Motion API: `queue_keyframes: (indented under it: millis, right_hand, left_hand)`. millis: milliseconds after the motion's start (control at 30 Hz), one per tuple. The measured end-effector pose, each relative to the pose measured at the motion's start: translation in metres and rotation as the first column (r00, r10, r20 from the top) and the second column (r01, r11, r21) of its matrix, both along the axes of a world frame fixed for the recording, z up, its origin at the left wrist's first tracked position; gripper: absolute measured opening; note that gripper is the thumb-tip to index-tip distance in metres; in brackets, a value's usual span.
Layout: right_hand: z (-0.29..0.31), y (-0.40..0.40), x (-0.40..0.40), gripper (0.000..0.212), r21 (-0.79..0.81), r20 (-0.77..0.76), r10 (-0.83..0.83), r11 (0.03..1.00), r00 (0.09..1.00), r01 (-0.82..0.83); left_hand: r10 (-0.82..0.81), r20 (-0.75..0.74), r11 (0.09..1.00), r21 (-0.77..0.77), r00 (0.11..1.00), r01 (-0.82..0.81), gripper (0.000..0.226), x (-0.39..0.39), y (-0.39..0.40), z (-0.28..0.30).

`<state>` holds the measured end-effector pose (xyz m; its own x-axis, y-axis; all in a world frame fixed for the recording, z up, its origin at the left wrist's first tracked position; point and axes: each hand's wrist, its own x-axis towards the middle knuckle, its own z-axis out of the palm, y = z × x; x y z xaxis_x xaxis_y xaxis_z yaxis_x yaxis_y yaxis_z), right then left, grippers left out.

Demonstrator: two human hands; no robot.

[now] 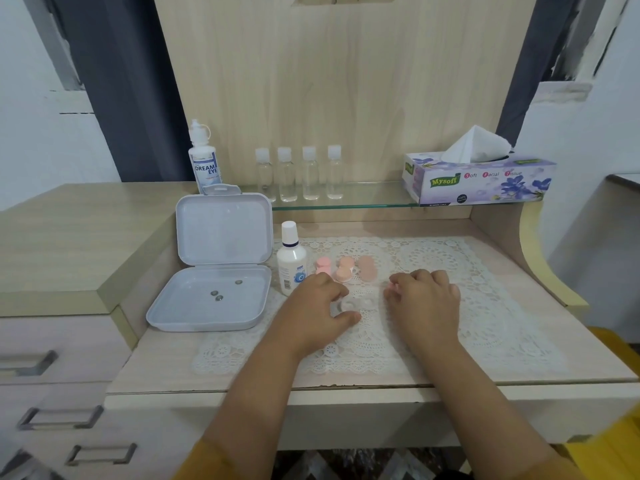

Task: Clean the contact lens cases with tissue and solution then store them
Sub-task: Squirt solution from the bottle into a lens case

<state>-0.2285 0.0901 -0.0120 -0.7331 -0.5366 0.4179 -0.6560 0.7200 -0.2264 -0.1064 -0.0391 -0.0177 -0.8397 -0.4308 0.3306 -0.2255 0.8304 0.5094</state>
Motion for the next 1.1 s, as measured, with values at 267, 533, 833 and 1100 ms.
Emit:
queue_keyframes:
  millis: [267,533,833,1100]
  right_hand:
    - [-0.001,0.002,0.000,0.039,-0.284,0.194,0.178,0.951,0.965,-0.118]
    - [0.009,0.013,0.002,0.046,-0.529,0.447,0.532,0.806,0.719,-0.267]
    - [0.006,0.016,0.010,0.053,-0.491,0.421,0.567,0.799,0.708,-0.347]
    - [0.002,0.015,0.008,0.051,-0.442,0.413,0.577,0.803,0.704,-0.399]
  left_hand:
    - [-0.007,-0.015,1.000,0.025,1.000,0.007,0.027,-0.002,-0.002,-0.001]
    - [-0.010,0.003,1.000,-0.006,1.000,0.010,0.032,-0.001,0.000,0.001]
    - [-0.009,0.006,1.000,-0.002,1.000,0.009,0.031,-0.001,0.000,0.001]
    - [-0.008,0.011,1.000,0.000,1.000,0.008,0.033,-0.001,0.000,0.002]
